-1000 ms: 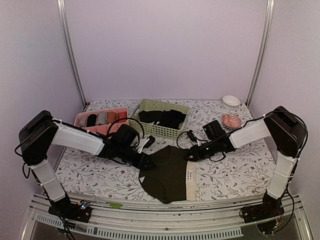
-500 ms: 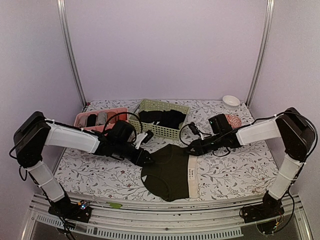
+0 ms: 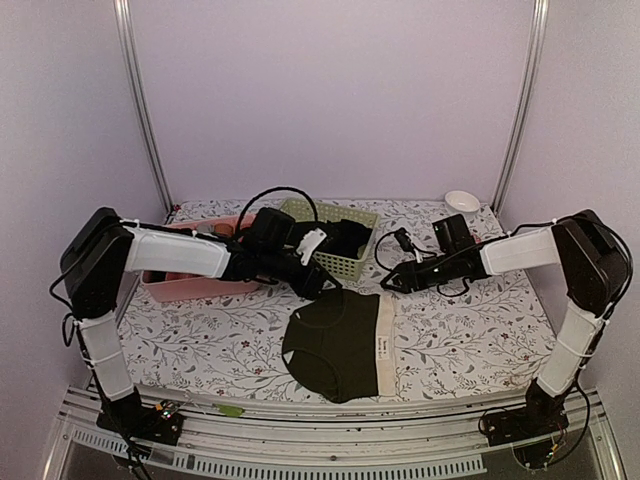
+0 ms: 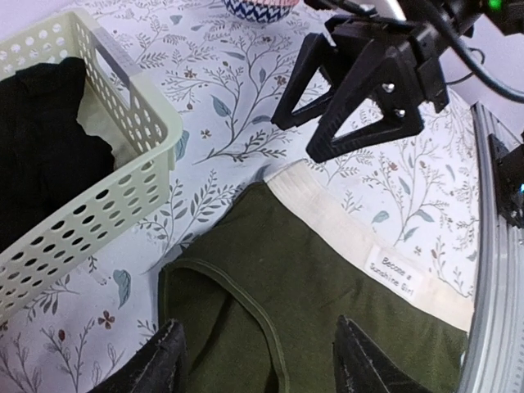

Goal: Roll the underwear
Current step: Pick up the underwear from the center of the board, then fold the underwear at the center of the board.

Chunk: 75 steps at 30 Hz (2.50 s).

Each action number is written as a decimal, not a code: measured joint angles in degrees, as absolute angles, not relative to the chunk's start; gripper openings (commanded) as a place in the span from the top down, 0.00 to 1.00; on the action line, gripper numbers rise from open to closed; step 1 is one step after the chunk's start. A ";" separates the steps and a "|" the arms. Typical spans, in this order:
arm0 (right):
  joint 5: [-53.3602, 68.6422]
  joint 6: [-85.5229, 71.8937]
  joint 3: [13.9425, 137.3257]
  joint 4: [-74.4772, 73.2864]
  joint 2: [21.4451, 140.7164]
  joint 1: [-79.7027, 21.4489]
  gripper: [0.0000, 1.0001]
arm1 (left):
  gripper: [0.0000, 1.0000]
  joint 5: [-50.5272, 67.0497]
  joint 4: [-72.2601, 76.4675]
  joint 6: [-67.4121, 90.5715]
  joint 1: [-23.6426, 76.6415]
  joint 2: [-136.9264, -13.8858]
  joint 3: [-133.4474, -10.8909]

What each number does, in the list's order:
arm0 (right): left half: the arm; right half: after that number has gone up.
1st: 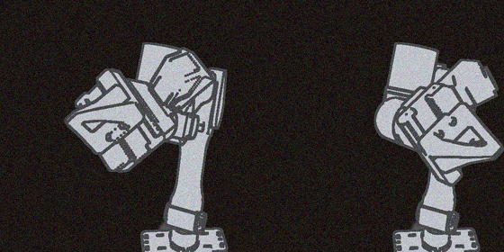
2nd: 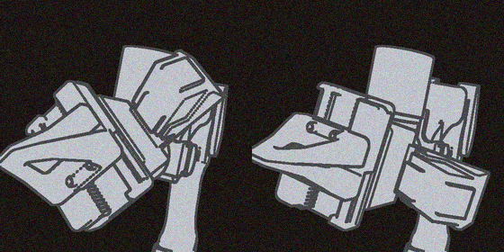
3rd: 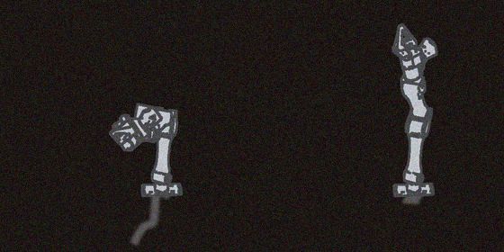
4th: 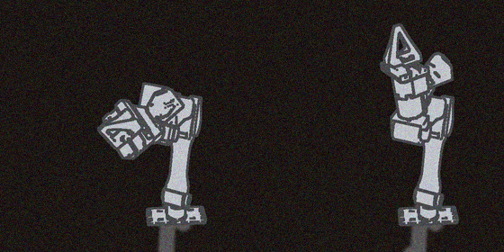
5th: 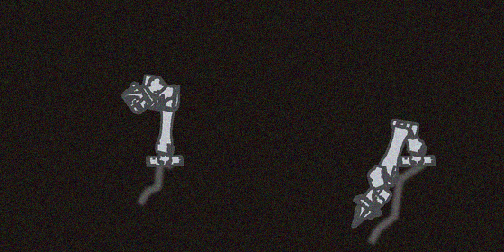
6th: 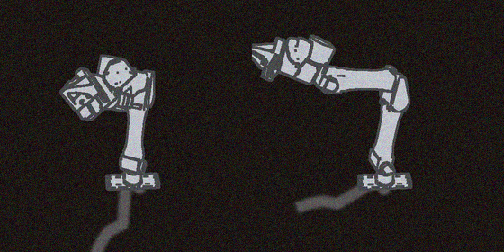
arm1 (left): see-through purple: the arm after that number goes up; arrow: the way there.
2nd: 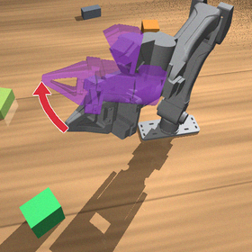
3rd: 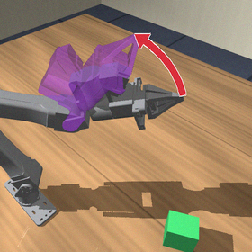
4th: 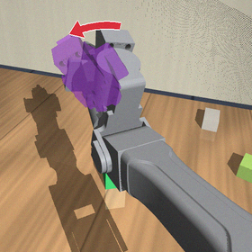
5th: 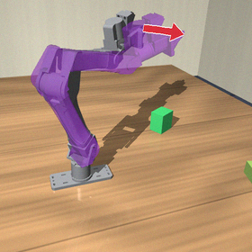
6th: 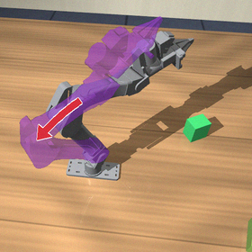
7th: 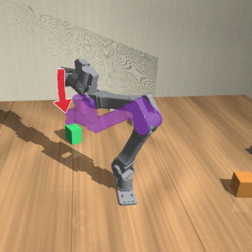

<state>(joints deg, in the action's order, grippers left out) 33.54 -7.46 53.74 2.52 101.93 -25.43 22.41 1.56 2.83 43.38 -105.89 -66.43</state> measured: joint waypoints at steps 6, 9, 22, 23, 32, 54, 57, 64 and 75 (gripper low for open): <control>33.01 -5.72 56.16 0.32 105.93 -25.45 0.46 | 0.36 22.70 1.28 0.91 42.83 -115.02 -72.14; 31.90 -5.26 56.49 -0.56 107.72 -25.45 0.52 | 0.36 22.24 0.86 0.84 42.81 -117.75 -73.41; 30.48 -5.30 58.17 -2.13 110.78 -25.43 0.78 | 0.39 20.32 0.60 2.63 42.72 -124.51 -79.20; 30.48 -5.19 58.17 -2.17 110.78 -25.41 0.80 | 0.40 20.14 0.51 2.79 42.72 -124.86 -79.46; 30.61 -5.10 58.19 -2.31 110.78 -25.12 1.00 | 0.73 20.10 0.62 4.95 42.28 -128.18 -82.24; 37.41 -6.61 56.34 3.29 103.63 -24.34 1.00 | 1.00 19.99 7.64 2.50 40.36 -114.28 -71.79; 40.07 -6.59 55.18 4.45 100.66 -24.34 1.00 | 1.00 19.90 8.97 1.76 40.01 -110.34 -69.36; 44.91 -6.52 53.12 5.61 95.68 -24.67 1.00 | 1.00 22.57 12.58 0.23 39.81 -104.88 -63.42; 45.65 -7.14 43.09 6.33 94.85 -28.88 1.00 | 1.00 27.73 14.76 -1.13 42.94 -101.49 -49.01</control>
